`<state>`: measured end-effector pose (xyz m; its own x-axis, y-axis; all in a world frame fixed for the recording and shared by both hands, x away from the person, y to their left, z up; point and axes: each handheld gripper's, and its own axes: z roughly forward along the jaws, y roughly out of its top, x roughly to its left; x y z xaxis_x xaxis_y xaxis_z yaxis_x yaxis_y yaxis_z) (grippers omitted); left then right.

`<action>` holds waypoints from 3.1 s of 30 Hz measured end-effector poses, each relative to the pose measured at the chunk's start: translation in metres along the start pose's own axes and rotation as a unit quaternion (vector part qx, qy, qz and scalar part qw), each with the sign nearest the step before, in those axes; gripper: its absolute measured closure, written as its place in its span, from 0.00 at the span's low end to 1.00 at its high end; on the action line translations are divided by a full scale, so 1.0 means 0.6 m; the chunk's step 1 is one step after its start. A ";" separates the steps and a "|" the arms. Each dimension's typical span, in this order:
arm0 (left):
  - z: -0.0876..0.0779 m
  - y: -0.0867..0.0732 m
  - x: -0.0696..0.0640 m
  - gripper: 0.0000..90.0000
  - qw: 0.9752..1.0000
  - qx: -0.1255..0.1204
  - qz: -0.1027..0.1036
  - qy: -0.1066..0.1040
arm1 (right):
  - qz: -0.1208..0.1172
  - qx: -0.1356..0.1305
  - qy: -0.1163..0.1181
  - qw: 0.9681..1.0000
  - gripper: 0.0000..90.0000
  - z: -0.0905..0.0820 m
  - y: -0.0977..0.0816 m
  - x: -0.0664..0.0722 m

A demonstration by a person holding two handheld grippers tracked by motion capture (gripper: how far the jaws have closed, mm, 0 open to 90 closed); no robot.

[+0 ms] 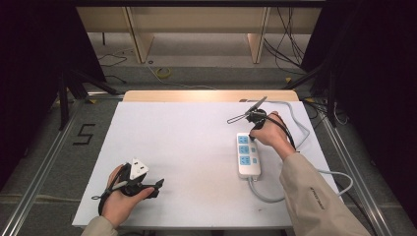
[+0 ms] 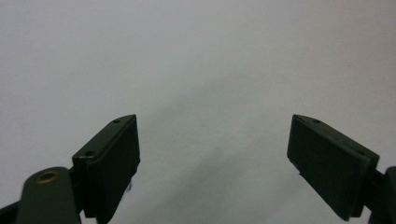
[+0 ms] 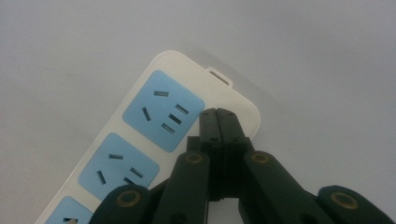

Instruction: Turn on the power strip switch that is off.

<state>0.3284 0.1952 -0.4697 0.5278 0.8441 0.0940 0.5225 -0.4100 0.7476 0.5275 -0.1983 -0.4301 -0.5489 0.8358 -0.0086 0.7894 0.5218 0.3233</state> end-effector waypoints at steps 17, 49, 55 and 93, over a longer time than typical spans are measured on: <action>0.000 -0.001 0.001 0.19 1.000 0.001 -0.001 0.000 | -0.010 -0.009 -0.009 1.000 1.00 0.000 -0.003 0.004; 0.001 -0.002 0.002 0.19 1.000 0.003 -0.001 0.000 | -0.012 -0.044 0.004 0.999 1.00 -0.017 -0.014 0.002; 0.001 -0.002 0.002 0.19 1.000 0.003 -0.001 0.000 | -0.014 -0.057 0.005 0.998 1.00 -0.025 -0.021 0.004; 0.000 -0.004 0.000 0.19 1.000 0.001 -0.002 0.003 | -0.040 -0.126 0.033 0.991 0.89 -0.069 -0.096 0.029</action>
<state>0.3274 0.1961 -0.4714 0.5221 0.8477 0.0942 0.5265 -0.4073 0.7463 0.4613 -0.2210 -0.4099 -0.6300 0.7764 0.0145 0.6531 0.5197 0.5508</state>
